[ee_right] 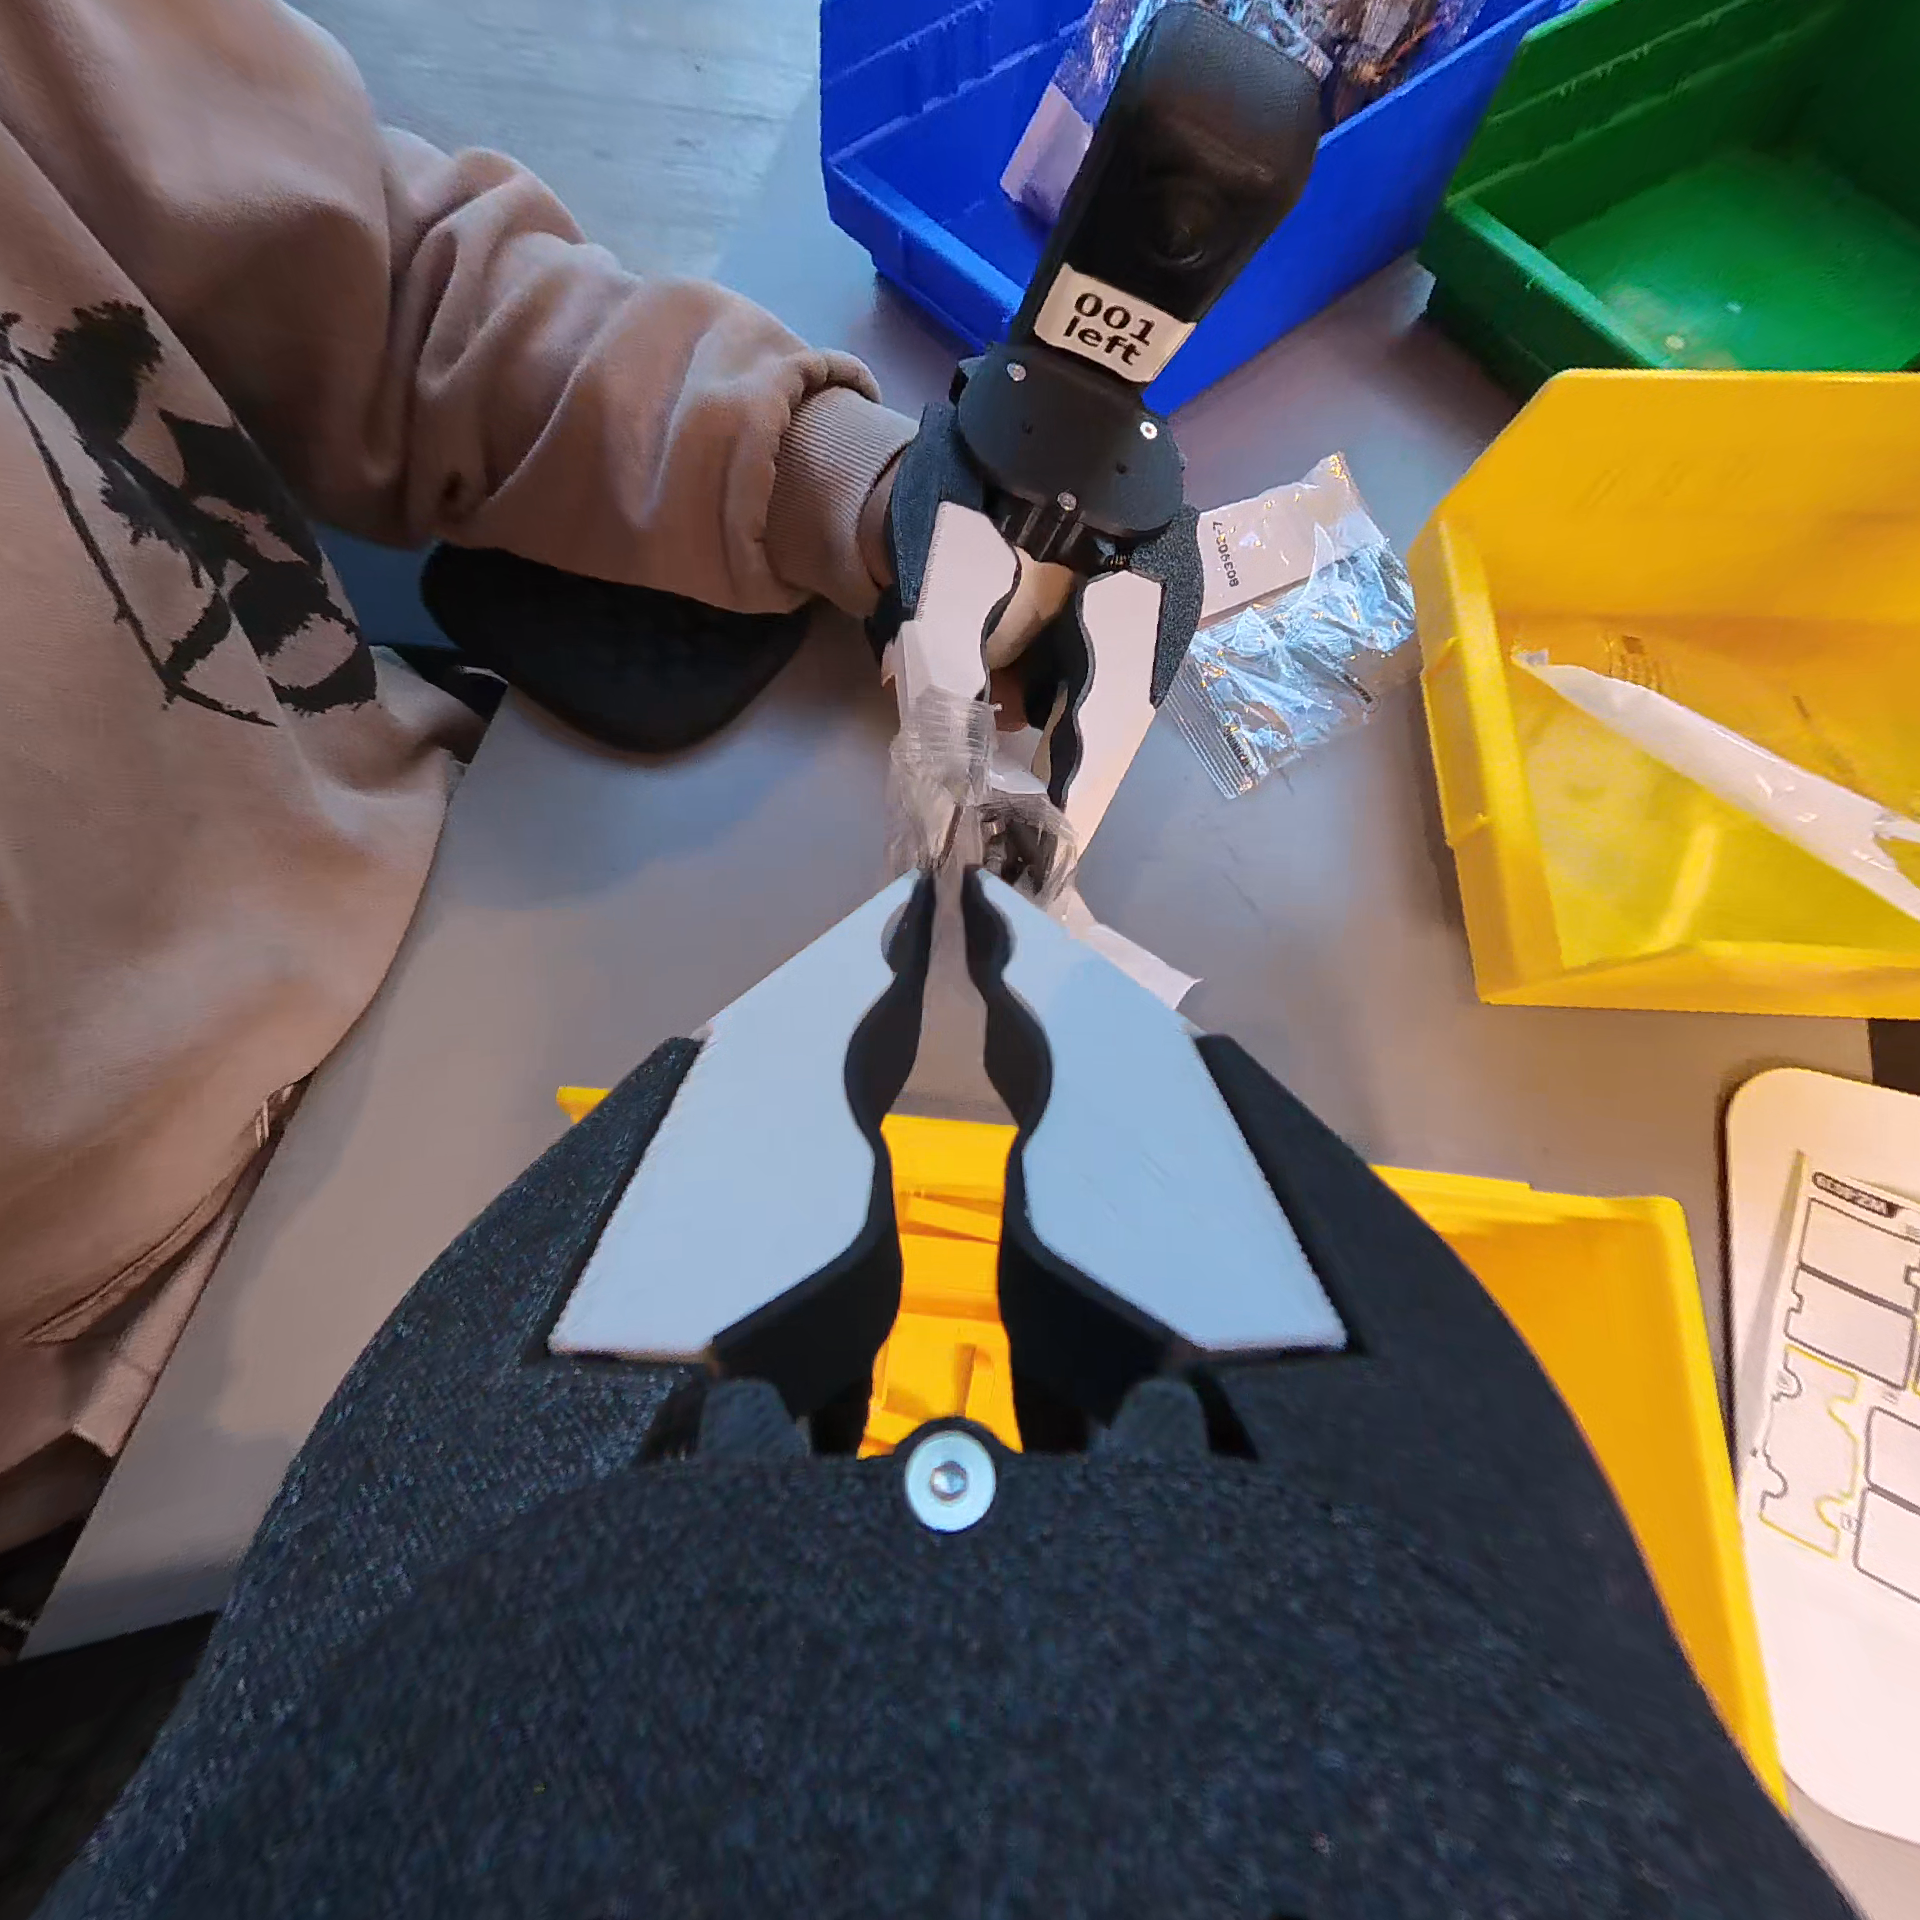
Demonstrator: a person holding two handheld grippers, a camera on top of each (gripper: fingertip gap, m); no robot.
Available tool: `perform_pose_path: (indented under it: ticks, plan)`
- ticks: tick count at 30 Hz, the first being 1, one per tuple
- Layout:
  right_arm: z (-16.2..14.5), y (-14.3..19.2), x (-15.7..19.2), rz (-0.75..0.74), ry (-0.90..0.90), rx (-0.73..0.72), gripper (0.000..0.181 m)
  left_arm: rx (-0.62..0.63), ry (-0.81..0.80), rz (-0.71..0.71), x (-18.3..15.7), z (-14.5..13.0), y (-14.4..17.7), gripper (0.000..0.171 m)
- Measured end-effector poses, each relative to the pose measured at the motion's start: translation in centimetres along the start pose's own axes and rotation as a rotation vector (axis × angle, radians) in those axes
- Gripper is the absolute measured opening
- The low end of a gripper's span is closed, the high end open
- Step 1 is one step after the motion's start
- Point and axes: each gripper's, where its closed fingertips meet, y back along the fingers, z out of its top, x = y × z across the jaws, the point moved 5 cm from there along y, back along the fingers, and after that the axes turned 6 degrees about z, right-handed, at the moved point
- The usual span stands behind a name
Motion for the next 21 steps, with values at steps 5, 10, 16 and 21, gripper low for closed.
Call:
perform_pose_path:
  ticks: [5,10,16,21]
  plan:
    - [0.7,1.8,-0.8,-0.004,-0.057,-0.115,0.014,-0.013,0.005,-0.008,-0.1,0.2,0.1,0.025]
    - [-5.2,4.6,-5.0,-0.234,-0.148,0.164,0.014,0.003,0.011,0.05,0.7,0.1,0.2,0.026]
    - [-16.3,3.8,-9.4,-0.396,-0.202,0.687,0.014,0.008,0.02,0.058,0.9,0.0,0.2,0.026]
    - [-18.7,2.4,-11.0,-0.366,-0.242,0.761,0.016,0.007,0.022,0.06,0.9,0.0,0.2,0.027]
